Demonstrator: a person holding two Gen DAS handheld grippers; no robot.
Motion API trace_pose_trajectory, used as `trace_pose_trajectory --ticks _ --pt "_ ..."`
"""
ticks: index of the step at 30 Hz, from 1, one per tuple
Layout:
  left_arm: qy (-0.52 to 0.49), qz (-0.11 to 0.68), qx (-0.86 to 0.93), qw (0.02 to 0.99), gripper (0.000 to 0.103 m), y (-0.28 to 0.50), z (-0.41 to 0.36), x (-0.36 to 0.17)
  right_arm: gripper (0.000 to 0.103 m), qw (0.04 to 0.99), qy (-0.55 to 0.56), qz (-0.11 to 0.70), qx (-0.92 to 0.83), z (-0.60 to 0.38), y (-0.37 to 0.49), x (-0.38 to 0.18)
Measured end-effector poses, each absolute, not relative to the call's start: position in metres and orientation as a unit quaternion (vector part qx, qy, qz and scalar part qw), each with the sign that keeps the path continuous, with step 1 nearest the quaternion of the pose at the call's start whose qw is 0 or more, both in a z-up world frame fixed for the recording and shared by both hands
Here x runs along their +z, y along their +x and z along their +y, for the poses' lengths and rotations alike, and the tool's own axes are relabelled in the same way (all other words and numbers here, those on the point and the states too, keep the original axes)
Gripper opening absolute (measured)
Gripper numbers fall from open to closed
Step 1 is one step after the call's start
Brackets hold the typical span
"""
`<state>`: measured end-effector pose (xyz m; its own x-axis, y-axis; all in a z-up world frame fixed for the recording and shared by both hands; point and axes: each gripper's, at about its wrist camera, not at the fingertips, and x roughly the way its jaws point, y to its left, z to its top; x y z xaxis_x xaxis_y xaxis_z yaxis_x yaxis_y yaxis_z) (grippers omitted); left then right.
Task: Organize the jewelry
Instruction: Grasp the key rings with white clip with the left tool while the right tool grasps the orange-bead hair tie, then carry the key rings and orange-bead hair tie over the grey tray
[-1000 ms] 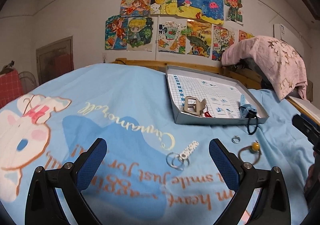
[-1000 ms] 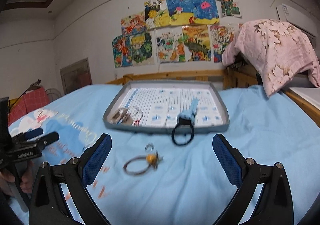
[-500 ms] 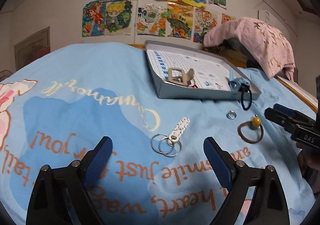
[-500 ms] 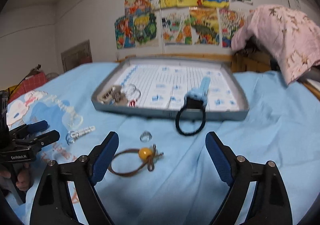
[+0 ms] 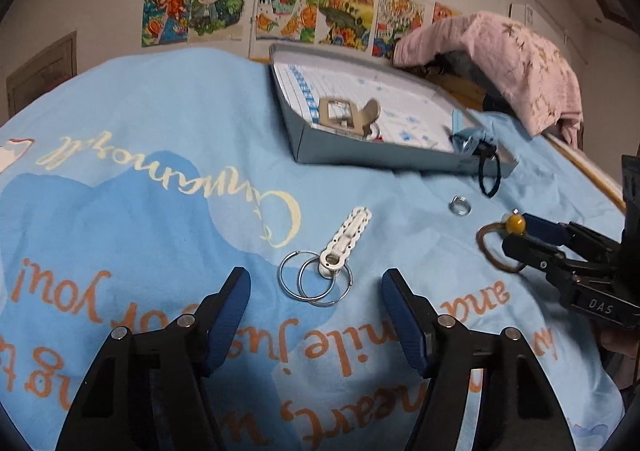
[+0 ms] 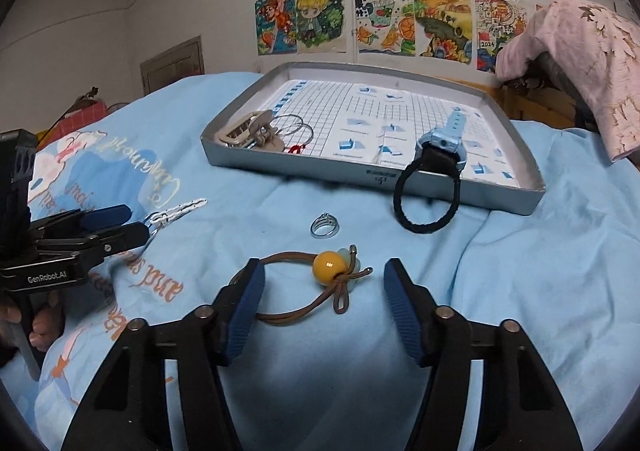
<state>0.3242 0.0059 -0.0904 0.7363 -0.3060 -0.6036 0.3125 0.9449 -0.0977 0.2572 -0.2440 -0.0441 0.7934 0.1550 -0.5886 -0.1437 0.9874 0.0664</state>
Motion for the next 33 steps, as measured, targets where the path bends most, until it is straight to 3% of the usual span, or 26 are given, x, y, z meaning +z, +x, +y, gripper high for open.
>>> trace_pose_trajectory --ticks 5,14,18,24,28,30,33 --pt "0.004 0.336 -0.163 0.928 0.065 0.328 0.003 -0.096 0.054 0.943 0.023 0.324 0.079 -0.244 0.263 -0.051" --pt "0.005 0.354 -0.151 0.923 0.053 0.337 0.003 -0.1 0.054 0.942 0.035 0.325 0.081 -0.246 0.263 -0.053" --pt "0.004 0.36 -0.158 0.919 0.035 0.338 0.002 -0.102 0.053 0.943 0.037 0.322 0.078 -0.247 0.263 -0.052" --pt "-0.01 0.359 -0.161 0.919 0.028 0.335 0.008 -0.102 0.034 0.939 0.037 0.331 0.082 -0.245 0.267 -0.054" --pt "-0.011 0.359 -0.168 0.918 0.028 0.324 0.009 -0.099 0.033 0.936 0.044 0.338 0.089 -0.247 0.267 -0.055" --pt "-0.014 0.365 -0.175 0.914 0.028 0.317 0.01 -0.098 0.024 0.934 0.045 0.342 0.091 -0.246 0.268 -0.056" --pt "-0.01 0.37 -0.179 0.912 0.028 0.309 0.008 -0.097 0.023 0.931 0.049 0.347 0.097 -0.246 0.268 -0.058"
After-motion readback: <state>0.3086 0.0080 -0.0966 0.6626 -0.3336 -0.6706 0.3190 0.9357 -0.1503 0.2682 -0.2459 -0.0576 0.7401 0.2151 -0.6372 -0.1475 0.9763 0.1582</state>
